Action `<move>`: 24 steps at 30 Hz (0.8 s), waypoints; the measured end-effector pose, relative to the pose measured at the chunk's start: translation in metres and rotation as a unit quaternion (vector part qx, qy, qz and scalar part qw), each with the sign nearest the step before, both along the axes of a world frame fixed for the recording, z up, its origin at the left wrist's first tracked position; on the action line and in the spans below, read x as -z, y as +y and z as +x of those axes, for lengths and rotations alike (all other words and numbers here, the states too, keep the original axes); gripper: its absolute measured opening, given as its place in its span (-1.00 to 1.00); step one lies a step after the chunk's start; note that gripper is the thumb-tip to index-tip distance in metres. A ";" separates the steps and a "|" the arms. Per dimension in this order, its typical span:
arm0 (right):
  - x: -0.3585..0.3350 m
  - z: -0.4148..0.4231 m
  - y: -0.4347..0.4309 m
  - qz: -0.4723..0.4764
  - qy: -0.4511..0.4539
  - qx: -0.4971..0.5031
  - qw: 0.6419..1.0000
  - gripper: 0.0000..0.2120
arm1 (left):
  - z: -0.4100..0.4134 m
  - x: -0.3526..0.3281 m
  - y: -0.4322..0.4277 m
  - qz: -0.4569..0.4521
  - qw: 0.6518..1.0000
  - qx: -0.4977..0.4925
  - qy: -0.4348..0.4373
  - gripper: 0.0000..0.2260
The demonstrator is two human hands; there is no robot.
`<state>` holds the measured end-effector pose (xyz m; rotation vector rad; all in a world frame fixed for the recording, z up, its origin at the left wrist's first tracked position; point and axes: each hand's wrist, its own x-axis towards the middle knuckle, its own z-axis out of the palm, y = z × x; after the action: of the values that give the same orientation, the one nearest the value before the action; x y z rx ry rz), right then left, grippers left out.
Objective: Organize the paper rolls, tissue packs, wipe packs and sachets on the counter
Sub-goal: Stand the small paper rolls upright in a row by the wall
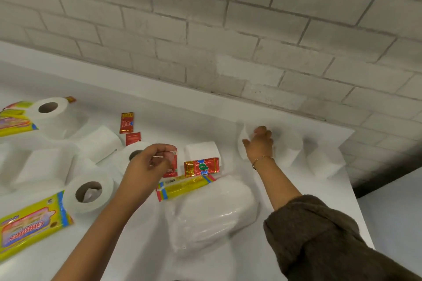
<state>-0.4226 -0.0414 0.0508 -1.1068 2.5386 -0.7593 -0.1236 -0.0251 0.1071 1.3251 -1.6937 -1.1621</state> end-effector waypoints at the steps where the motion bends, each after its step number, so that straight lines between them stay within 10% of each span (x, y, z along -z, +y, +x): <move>1: 0.005 0.002 -0.002 0.014 -0.001 0.000 1.000 -0.53 | 0.007 0.000 -0.003 -0.004 1.000 -0.005 -0.004 -0.84; 15: 0.013 0.108 0.017 -0.083 0.111 -0.065 0.988 -0.62 | 0.062 0.010 -0.053 0.004 1.000 -0.015 -0.026 -0.83; 24: 0.031 0.138 -0.017 0.130 0.049 -0.075 0.987 -0.03 | 0.077 0.038 -0.074 -0.031 0.988 0.050 -0.146 -0.56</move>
<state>-0.2846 -0.0580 0.0201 -1.2527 2.5054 -0.3315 -0.0462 -0.0987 0.0695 1.4408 -2.0079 -0.9991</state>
